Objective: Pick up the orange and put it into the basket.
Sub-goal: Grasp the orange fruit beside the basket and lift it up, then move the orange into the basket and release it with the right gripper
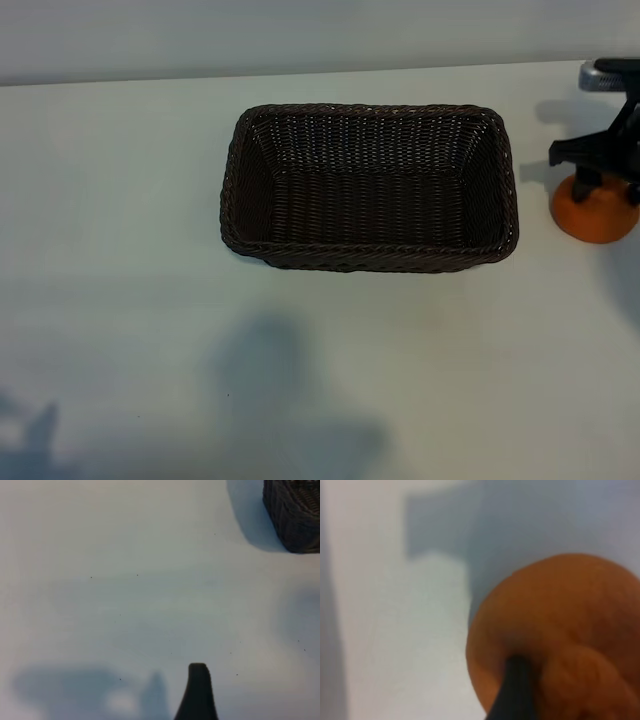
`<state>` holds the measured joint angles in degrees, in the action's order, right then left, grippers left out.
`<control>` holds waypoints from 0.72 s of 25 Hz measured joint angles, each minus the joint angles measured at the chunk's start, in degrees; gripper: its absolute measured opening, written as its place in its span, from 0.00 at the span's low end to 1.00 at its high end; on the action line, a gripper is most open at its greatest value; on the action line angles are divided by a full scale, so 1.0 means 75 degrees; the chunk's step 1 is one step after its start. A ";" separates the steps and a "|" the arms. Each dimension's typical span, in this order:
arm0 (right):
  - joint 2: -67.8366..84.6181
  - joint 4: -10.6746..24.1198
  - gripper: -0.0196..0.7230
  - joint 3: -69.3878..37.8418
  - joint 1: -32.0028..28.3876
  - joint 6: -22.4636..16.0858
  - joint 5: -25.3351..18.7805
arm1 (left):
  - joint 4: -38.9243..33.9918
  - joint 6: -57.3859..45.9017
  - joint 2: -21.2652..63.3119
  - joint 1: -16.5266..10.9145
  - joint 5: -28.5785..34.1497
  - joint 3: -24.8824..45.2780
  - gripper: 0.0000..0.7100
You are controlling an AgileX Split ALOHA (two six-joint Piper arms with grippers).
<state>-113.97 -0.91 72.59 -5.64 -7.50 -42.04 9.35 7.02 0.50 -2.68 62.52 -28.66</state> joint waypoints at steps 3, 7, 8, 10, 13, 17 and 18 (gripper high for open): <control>-0.0044 -0.0023 0.75 0.0003 0.0000 0.0045 0.0008 | 0.0000 0.0000 0.0000 0.0000 0.0000 0.0000 0.84; -0.0044 -0.0023 0.42 0.0038 0.0000 0.0063 -0.0056 | 0.0000 0.0000 0.0000 0.0000 0.0000 0.0000 0.84; -0.0044 -0.0023 0.31 0.0052 0.0000 0.0063 -0.0090 | 0.0000 0.0000 0.0000 0.0000 0.0000 0.0000 0.84; -0.0031 -0.0023 0.17 0.0068 0.0000 0.0063 -0.0142 | 0.0000 0.0000 0.0000 0.0000 0.0000 0.0000 0.84; -0.0022 -0.0023 0.15 0.0077 0.0000 0.0063 -0.0232 | 0.0000 0.0000 0.0000 0.0000 0.0000 0.0000 0.84; 0.0164 -0.0023 0.15 0.0077 0.0000 0.0095 -0.0410 | 0.0000 0.0000 0.0000 0.0000 0.0000 0.0000 0.84; 0.0257 -0.0023 0.15 0.0096 0.0000 0.0101 -0.0505 | 0.0000 0.0000 0.0000 0.0000 0.0000 0.0000 0.84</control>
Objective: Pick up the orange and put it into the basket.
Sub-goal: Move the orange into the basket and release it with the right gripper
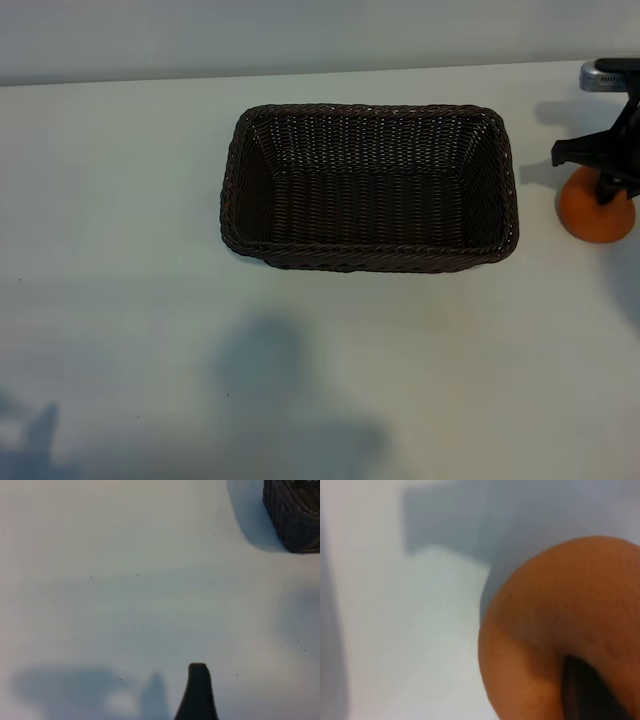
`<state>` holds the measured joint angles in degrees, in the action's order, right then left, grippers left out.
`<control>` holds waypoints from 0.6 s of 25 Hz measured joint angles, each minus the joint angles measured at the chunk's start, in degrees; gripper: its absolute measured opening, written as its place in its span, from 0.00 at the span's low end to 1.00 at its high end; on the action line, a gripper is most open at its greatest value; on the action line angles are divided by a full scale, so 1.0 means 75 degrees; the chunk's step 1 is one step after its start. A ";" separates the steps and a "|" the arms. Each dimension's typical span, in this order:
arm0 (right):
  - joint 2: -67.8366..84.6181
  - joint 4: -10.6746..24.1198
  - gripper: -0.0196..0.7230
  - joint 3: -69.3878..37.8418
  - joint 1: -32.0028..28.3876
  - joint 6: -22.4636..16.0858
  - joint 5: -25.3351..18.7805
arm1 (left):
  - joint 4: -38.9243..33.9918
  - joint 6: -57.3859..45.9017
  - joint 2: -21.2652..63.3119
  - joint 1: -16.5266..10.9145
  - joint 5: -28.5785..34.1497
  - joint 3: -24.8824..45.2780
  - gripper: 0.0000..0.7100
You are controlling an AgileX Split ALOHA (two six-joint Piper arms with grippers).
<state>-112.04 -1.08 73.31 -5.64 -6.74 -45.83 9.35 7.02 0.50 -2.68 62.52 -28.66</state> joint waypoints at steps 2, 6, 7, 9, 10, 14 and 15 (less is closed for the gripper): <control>0.0211 -0.0007 0.14 0.0089 0.0000 0.0000 -0.0269 | 0.0000 0.0000 0.0000 0.0000 0.0000 0.0000 0.84; 0.0725 -0.0015 0.14 0.0420 0.0000 0.0077 -0.1057 | 0.0000 0.0000 0.0000 0.0000 0.0000 0.0000 0.84; 0.0839 -0.0014 0.14 0.0516 0.0000 0.0103 -0.1159 | 0.0000 0.0000 0.0000 0.0000 0.0000 0.0000 0.84; 0.1105 -0.0014 0.14 0.0634 0.0000 0.0152 -0.1348 | 0.0000 0.0000 0.0000 0.0000 0.0000 0.0000 0.84; 0.1200 -0.0016 0.14 0.0655 0.0000 0.0166 -0.1398 | 0.0000 0.0000 0.0000 0.0000 0.0000 0.0000 0.84; 0.1451 -0.0023 0.13 0.0655 0.0000 0.0172 -0.1525 | 0.0000 0.0000 0.0000 0.0000 0.0000 0.0000 0.84; 0.1468 -0.0023 0.13 0.0655 0.0000 0.0172 -0.1531 | 0.0000 0.0000 0.0000 0.0000 0.0000 0.0000 0.84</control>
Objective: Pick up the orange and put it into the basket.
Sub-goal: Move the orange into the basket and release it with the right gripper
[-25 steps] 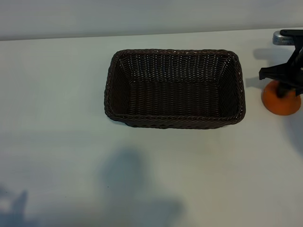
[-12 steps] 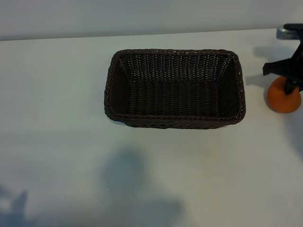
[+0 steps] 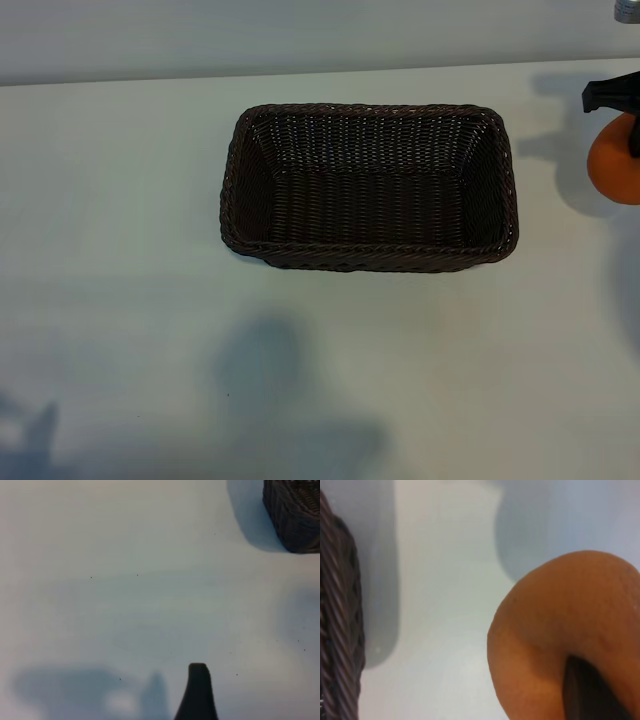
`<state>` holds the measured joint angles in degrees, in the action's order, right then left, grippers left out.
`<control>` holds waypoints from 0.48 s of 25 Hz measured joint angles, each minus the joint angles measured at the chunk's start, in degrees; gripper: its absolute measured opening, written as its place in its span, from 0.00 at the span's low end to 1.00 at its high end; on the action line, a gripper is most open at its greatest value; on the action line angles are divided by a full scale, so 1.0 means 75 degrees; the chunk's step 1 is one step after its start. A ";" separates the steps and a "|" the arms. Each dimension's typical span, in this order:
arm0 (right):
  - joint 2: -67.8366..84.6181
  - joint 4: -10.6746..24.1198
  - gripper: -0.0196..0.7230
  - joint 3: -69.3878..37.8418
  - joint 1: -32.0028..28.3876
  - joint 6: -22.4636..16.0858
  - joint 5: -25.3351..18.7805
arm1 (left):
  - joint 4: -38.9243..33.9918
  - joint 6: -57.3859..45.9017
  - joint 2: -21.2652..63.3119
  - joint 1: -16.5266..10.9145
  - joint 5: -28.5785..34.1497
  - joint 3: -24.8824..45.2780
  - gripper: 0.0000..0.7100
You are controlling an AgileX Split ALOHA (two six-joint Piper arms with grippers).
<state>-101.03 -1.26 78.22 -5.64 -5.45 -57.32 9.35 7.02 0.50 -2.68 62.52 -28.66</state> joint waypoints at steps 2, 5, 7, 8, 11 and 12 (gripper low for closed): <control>0.0015 0.0000 0.13 0.0000 0.0000 0.0000 0.0000 | 0.0000 0.0000 0.0000 0.0000 0.0000 0.0000 0.84; 0.0015 -0.0219 0.13 0.0000 0.0000 0.0081 -0.0068 | 0.0000 0.0000 0.0000 0.0000 0.0000 0.0000 0.84; 0.0017 -0.0599 0.13 0.0000 0.0021 0.0316 -0.0140 | 0.0000 0.0000 0.0000 0.0000 0.0000 0.0000 0.84; 0.0017 -0.0734 0.13 0.0000 0.0078 0.0458 -0.0186 | 0.0000 0.0000 0.0000 0.0000 0.0000 0.0000 0.84; 0.0017 -0.0983 0.13 0.0000 0.0448 0.0726 -0.0263 | 0.0000 0.0000 0.0000 0.0000 0.0000 0.0000 0.84; 0.0017 -0.0983 0.13 0.0008 0.0637 0.0726 -0.0283 | 0.0000 0.0000 0.0000 0.0000 0.0000 0.0000 0.84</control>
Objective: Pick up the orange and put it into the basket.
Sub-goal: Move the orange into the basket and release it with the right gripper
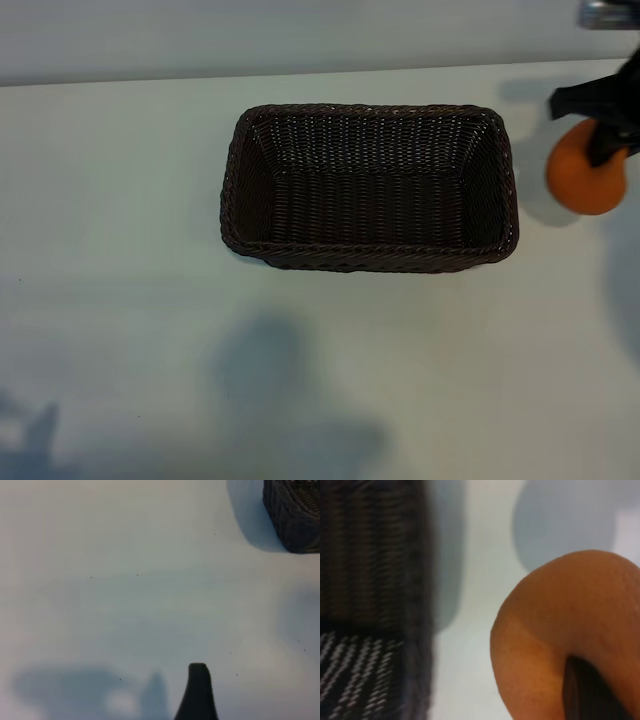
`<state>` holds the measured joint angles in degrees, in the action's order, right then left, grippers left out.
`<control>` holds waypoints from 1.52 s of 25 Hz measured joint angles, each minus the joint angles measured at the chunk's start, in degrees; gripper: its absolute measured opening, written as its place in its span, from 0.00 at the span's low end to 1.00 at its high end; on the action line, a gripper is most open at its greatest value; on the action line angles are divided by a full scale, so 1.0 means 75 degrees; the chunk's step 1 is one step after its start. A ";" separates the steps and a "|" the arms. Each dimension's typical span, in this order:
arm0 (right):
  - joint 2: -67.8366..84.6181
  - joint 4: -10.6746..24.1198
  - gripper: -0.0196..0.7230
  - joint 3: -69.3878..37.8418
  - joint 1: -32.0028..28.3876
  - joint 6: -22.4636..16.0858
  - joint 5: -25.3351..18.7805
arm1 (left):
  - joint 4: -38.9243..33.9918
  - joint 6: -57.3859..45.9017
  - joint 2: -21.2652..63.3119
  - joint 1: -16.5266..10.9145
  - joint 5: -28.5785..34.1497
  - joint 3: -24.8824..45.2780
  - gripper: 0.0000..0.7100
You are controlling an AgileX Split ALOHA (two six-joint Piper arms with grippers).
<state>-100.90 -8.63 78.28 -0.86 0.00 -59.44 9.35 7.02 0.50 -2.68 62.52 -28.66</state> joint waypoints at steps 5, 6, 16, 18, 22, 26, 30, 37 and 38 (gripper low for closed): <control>0.0000 0.0207 0.13 0.0451 0.0903 -0.0347 -0.0161 | 0.0000 0.0000 0.0000 0.0000 0.0000 0.0000 0.83; 0.0000 0.0271 0.13 0.0604 0.1054 -0.0485 -0.0192 | 0.0000 0.0000 0.0000 0.0000 0.0000 0.0000 0.83; 0.0000 0.0330 0.13 0.1446 0.2659 -0.0885 -0.0125 | 0.0000 0.0000 0.0000 0.0000 0.0000 0.0000 0.83; -0.0041 0.0341 0.13 0.1452 0.2919 -0.0932 -0.0025 | 0.0000 0.0000 0.0000 0.0000 0.0000 0.0000 0.83; -0.0392 0.0440 0.13 0.1467 0.3259 -0.0939 0.0173 | 0.0000 0.0000 0.0000 0.0000 0.0000 0.0000 0.83; -0.0868 0.0648 0.13 0.1467 0.3390 -0.0939 0.0503 | 0.0000 0.0000 0.0000 0.0000 0.0000 0.0000 0.83; -0.1337 0.0706 0.13 0.1467 0.3390 -0.0931 0.0751 | 0.0000 0.0000 0.0000 0.0000 0.0000 0.0000 0.83; -0.1913 0.0731 0.13 0.1467 0.3390 -0.0909 0.1061 | 0.0000 0.0000 0.0000 0.0000 0.0000 0.0000 0.83; -0.1966 0.0731 0.13 0.1467 0.3390 -0.0895 0.1069 | 0.0000 0.0000 0.0000 0.0000 0.0000 0.0000 0.83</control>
<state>-115.64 -3.15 89.28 24.56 -6.71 -51.42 9.35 7.02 0.50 -2.68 62.52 -28.66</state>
